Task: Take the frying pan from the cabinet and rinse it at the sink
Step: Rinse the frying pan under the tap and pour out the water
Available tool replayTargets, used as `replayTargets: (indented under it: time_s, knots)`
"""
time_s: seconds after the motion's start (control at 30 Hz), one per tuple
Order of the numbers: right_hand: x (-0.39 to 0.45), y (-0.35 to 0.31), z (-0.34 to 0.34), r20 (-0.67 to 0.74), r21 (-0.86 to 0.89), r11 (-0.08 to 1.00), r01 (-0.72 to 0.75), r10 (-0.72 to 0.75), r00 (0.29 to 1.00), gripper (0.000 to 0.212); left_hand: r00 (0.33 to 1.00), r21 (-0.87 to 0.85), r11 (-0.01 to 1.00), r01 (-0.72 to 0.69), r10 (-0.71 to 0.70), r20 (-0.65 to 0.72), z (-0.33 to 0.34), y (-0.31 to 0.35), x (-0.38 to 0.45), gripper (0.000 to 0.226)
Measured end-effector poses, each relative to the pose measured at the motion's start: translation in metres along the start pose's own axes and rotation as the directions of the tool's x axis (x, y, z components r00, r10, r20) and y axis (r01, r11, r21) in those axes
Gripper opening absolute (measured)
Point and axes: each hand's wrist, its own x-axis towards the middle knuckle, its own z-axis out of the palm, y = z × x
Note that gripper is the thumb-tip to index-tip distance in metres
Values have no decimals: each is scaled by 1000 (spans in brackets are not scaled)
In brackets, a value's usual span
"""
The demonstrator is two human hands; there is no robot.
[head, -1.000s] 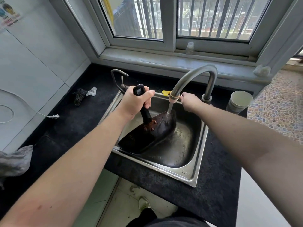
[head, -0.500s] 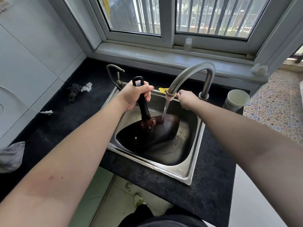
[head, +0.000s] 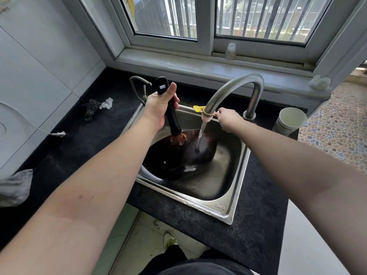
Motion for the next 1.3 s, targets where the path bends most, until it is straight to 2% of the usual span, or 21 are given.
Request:
replayTargets:
  time_s: [0.17, 0.47, 0.57, 0.67, 0.83, 0.97, 1.03, 1.17, 1.23, 1.3]
  knots:
    - [-1, 1, 0, -5, -17, 1000, 4, -4, 1000, 34, 999, 75, 997, -12, 9, 40, 2, -2, 4, 41]
    - [2, 1, 3, -29, -28, 1000, 12, -13, 999, 35, 993, 41, 999, 10, -14, 117, -7, -5, 16, 36]
    - [2, -1, 3, -28, 24, 999, -35, 36, 999, 35, 984, 20, 999, 29, -32, 174, -14, -2, 25, 37]
    - [0, -5, 6, -26, 47, 997, -64, 65, 998, 48, 970, -11, 999, 47, -43, 241, -27, 0, 35, 39]
    - [3, -10, 12, -9, 42, 982, -186, 187, 982, 32, 958, -106, 992, 63, -30, 286, -60, 0, 49, 41]
    - [8, -10, 19, -41, 46, 987, -157, 159, 986, 41, 962, -180, 980, 88, -37, 271, -85, 1, 60, 35]
    - [14, -6, 24, -20, 24, 984, -174, 175, 984, 39, 967, -196, 976, 97, -46, 250, -97, 2, 65, 33]
    - [20, -2, 29, 7, 98, 957, -273, 274, 962, 26, 968, -213, 970, 113, -59, 245, -113, 1, 72, 35]
    - [20, -3, 29, -14, 79, 957, -280, 282, 959, 33, 965, -218, 970, 111, -52, 256, -116, -1, 71, 36]
    - [27, 9, 36, -5, 148, 936, -321, 325, 946, 36, 963, -229, 968, 106, -42, 267, -117, -2, 69, 36]
